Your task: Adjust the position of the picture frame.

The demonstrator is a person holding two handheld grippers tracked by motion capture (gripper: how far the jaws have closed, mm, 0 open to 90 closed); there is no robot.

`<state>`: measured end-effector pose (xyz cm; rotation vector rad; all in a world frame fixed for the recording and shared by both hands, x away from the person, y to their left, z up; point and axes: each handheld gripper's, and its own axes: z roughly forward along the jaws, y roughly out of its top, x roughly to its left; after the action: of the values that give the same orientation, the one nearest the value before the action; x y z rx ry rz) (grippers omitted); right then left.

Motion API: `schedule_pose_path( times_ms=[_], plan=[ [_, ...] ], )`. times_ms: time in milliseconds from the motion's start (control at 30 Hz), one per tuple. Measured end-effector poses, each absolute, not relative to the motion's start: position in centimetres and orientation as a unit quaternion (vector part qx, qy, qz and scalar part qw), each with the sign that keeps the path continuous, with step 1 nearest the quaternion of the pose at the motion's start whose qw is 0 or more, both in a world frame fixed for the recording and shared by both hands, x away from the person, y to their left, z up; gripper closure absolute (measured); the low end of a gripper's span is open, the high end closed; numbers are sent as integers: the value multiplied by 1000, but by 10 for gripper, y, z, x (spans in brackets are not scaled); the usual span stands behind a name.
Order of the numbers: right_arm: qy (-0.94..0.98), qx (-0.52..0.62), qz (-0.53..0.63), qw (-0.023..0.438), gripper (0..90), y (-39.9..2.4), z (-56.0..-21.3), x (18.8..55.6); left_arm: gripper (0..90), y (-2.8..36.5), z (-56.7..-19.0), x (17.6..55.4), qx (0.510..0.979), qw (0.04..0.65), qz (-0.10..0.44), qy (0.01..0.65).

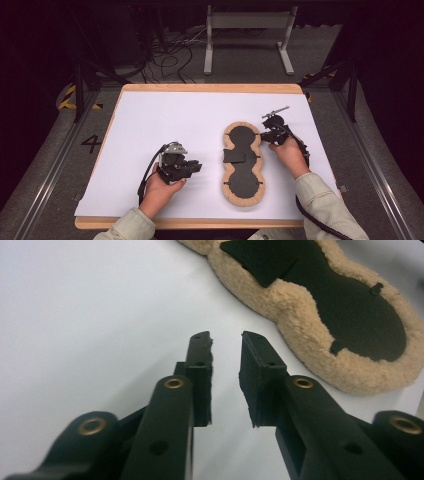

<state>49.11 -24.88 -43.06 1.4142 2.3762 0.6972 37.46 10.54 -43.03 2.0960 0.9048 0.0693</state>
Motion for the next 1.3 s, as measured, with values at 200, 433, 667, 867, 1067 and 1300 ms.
schedule_pose_path(
  times_ms=[200,433,667,867,1067,1300],
  plan=[
    [836,475,239,134,900,-223,-430,500,741,112,-430,378,830,417,33,368],
    [861,430,241,127,900,-173,-431,506,742,119,-430,380,822,421,36,382],
    [872,396,272,92,900,-136,-434,504,744,124,-430,383,818,422,39,389],
    [870,382,292,110,900,-134,-423,492,745,129,-429,384,816,425,42,390],
    [881,315,344,81,900,-133,-404,448,747,133,-428,389,811,429,39,396],
    [891,264,365,48,900,-132,-404,405,747,131,-428,389,812,427,38,397]
  ],
)
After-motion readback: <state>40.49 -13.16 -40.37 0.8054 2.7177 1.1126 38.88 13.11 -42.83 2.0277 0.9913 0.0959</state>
